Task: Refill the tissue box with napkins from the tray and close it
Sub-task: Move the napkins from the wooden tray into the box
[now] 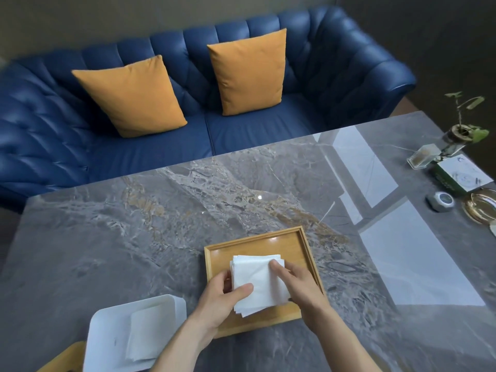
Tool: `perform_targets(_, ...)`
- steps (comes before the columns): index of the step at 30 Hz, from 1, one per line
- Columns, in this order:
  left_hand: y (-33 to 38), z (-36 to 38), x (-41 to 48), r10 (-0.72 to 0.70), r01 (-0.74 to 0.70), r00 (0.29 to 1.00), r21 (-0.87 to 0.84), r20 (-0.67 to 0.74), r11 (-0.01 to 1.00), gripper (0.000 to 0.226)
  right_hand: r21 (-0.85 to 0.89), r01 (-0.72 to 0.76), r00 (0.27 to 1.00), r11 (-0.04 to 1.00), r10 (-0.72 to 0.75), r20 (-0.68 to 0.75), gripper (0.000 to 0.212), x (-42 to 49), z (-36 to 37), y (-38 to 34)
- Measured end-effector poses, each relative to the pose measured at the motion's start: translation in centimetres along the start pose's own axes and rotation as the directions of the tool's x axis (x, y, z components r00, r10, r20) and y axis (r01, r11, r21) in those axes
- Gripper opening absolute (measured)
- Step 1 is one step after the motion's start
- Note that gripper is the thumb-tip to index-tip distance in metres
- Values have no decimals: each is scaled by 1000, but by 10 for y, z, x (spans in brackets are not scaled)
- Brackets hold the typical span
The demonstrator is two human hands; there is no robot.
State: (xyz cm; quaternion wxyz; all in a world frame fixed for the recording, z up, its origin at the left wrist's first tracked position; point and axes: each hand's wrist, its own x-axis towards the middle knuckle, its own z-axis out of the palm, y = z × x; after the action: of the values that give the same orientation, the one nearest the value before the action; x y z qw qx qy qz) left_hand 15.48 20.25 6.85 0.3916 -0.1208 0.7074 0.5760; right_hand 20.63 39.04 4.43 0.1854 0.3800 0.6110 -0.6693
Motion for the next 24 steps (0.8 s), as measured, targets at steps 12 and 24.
perform_targets(12, 0, -103, -40, 112, -128, 985, -124, -129, 984, 40, 0, 138, 985, 990, -138, 101, 28, -21, 94, -33)
perform_targets(24, -52, -209, -57, 64, -62, 961, 16, -269, 998, 20, -306, 175, 984, 936, -180, 12, 37, -37, 206, -10)
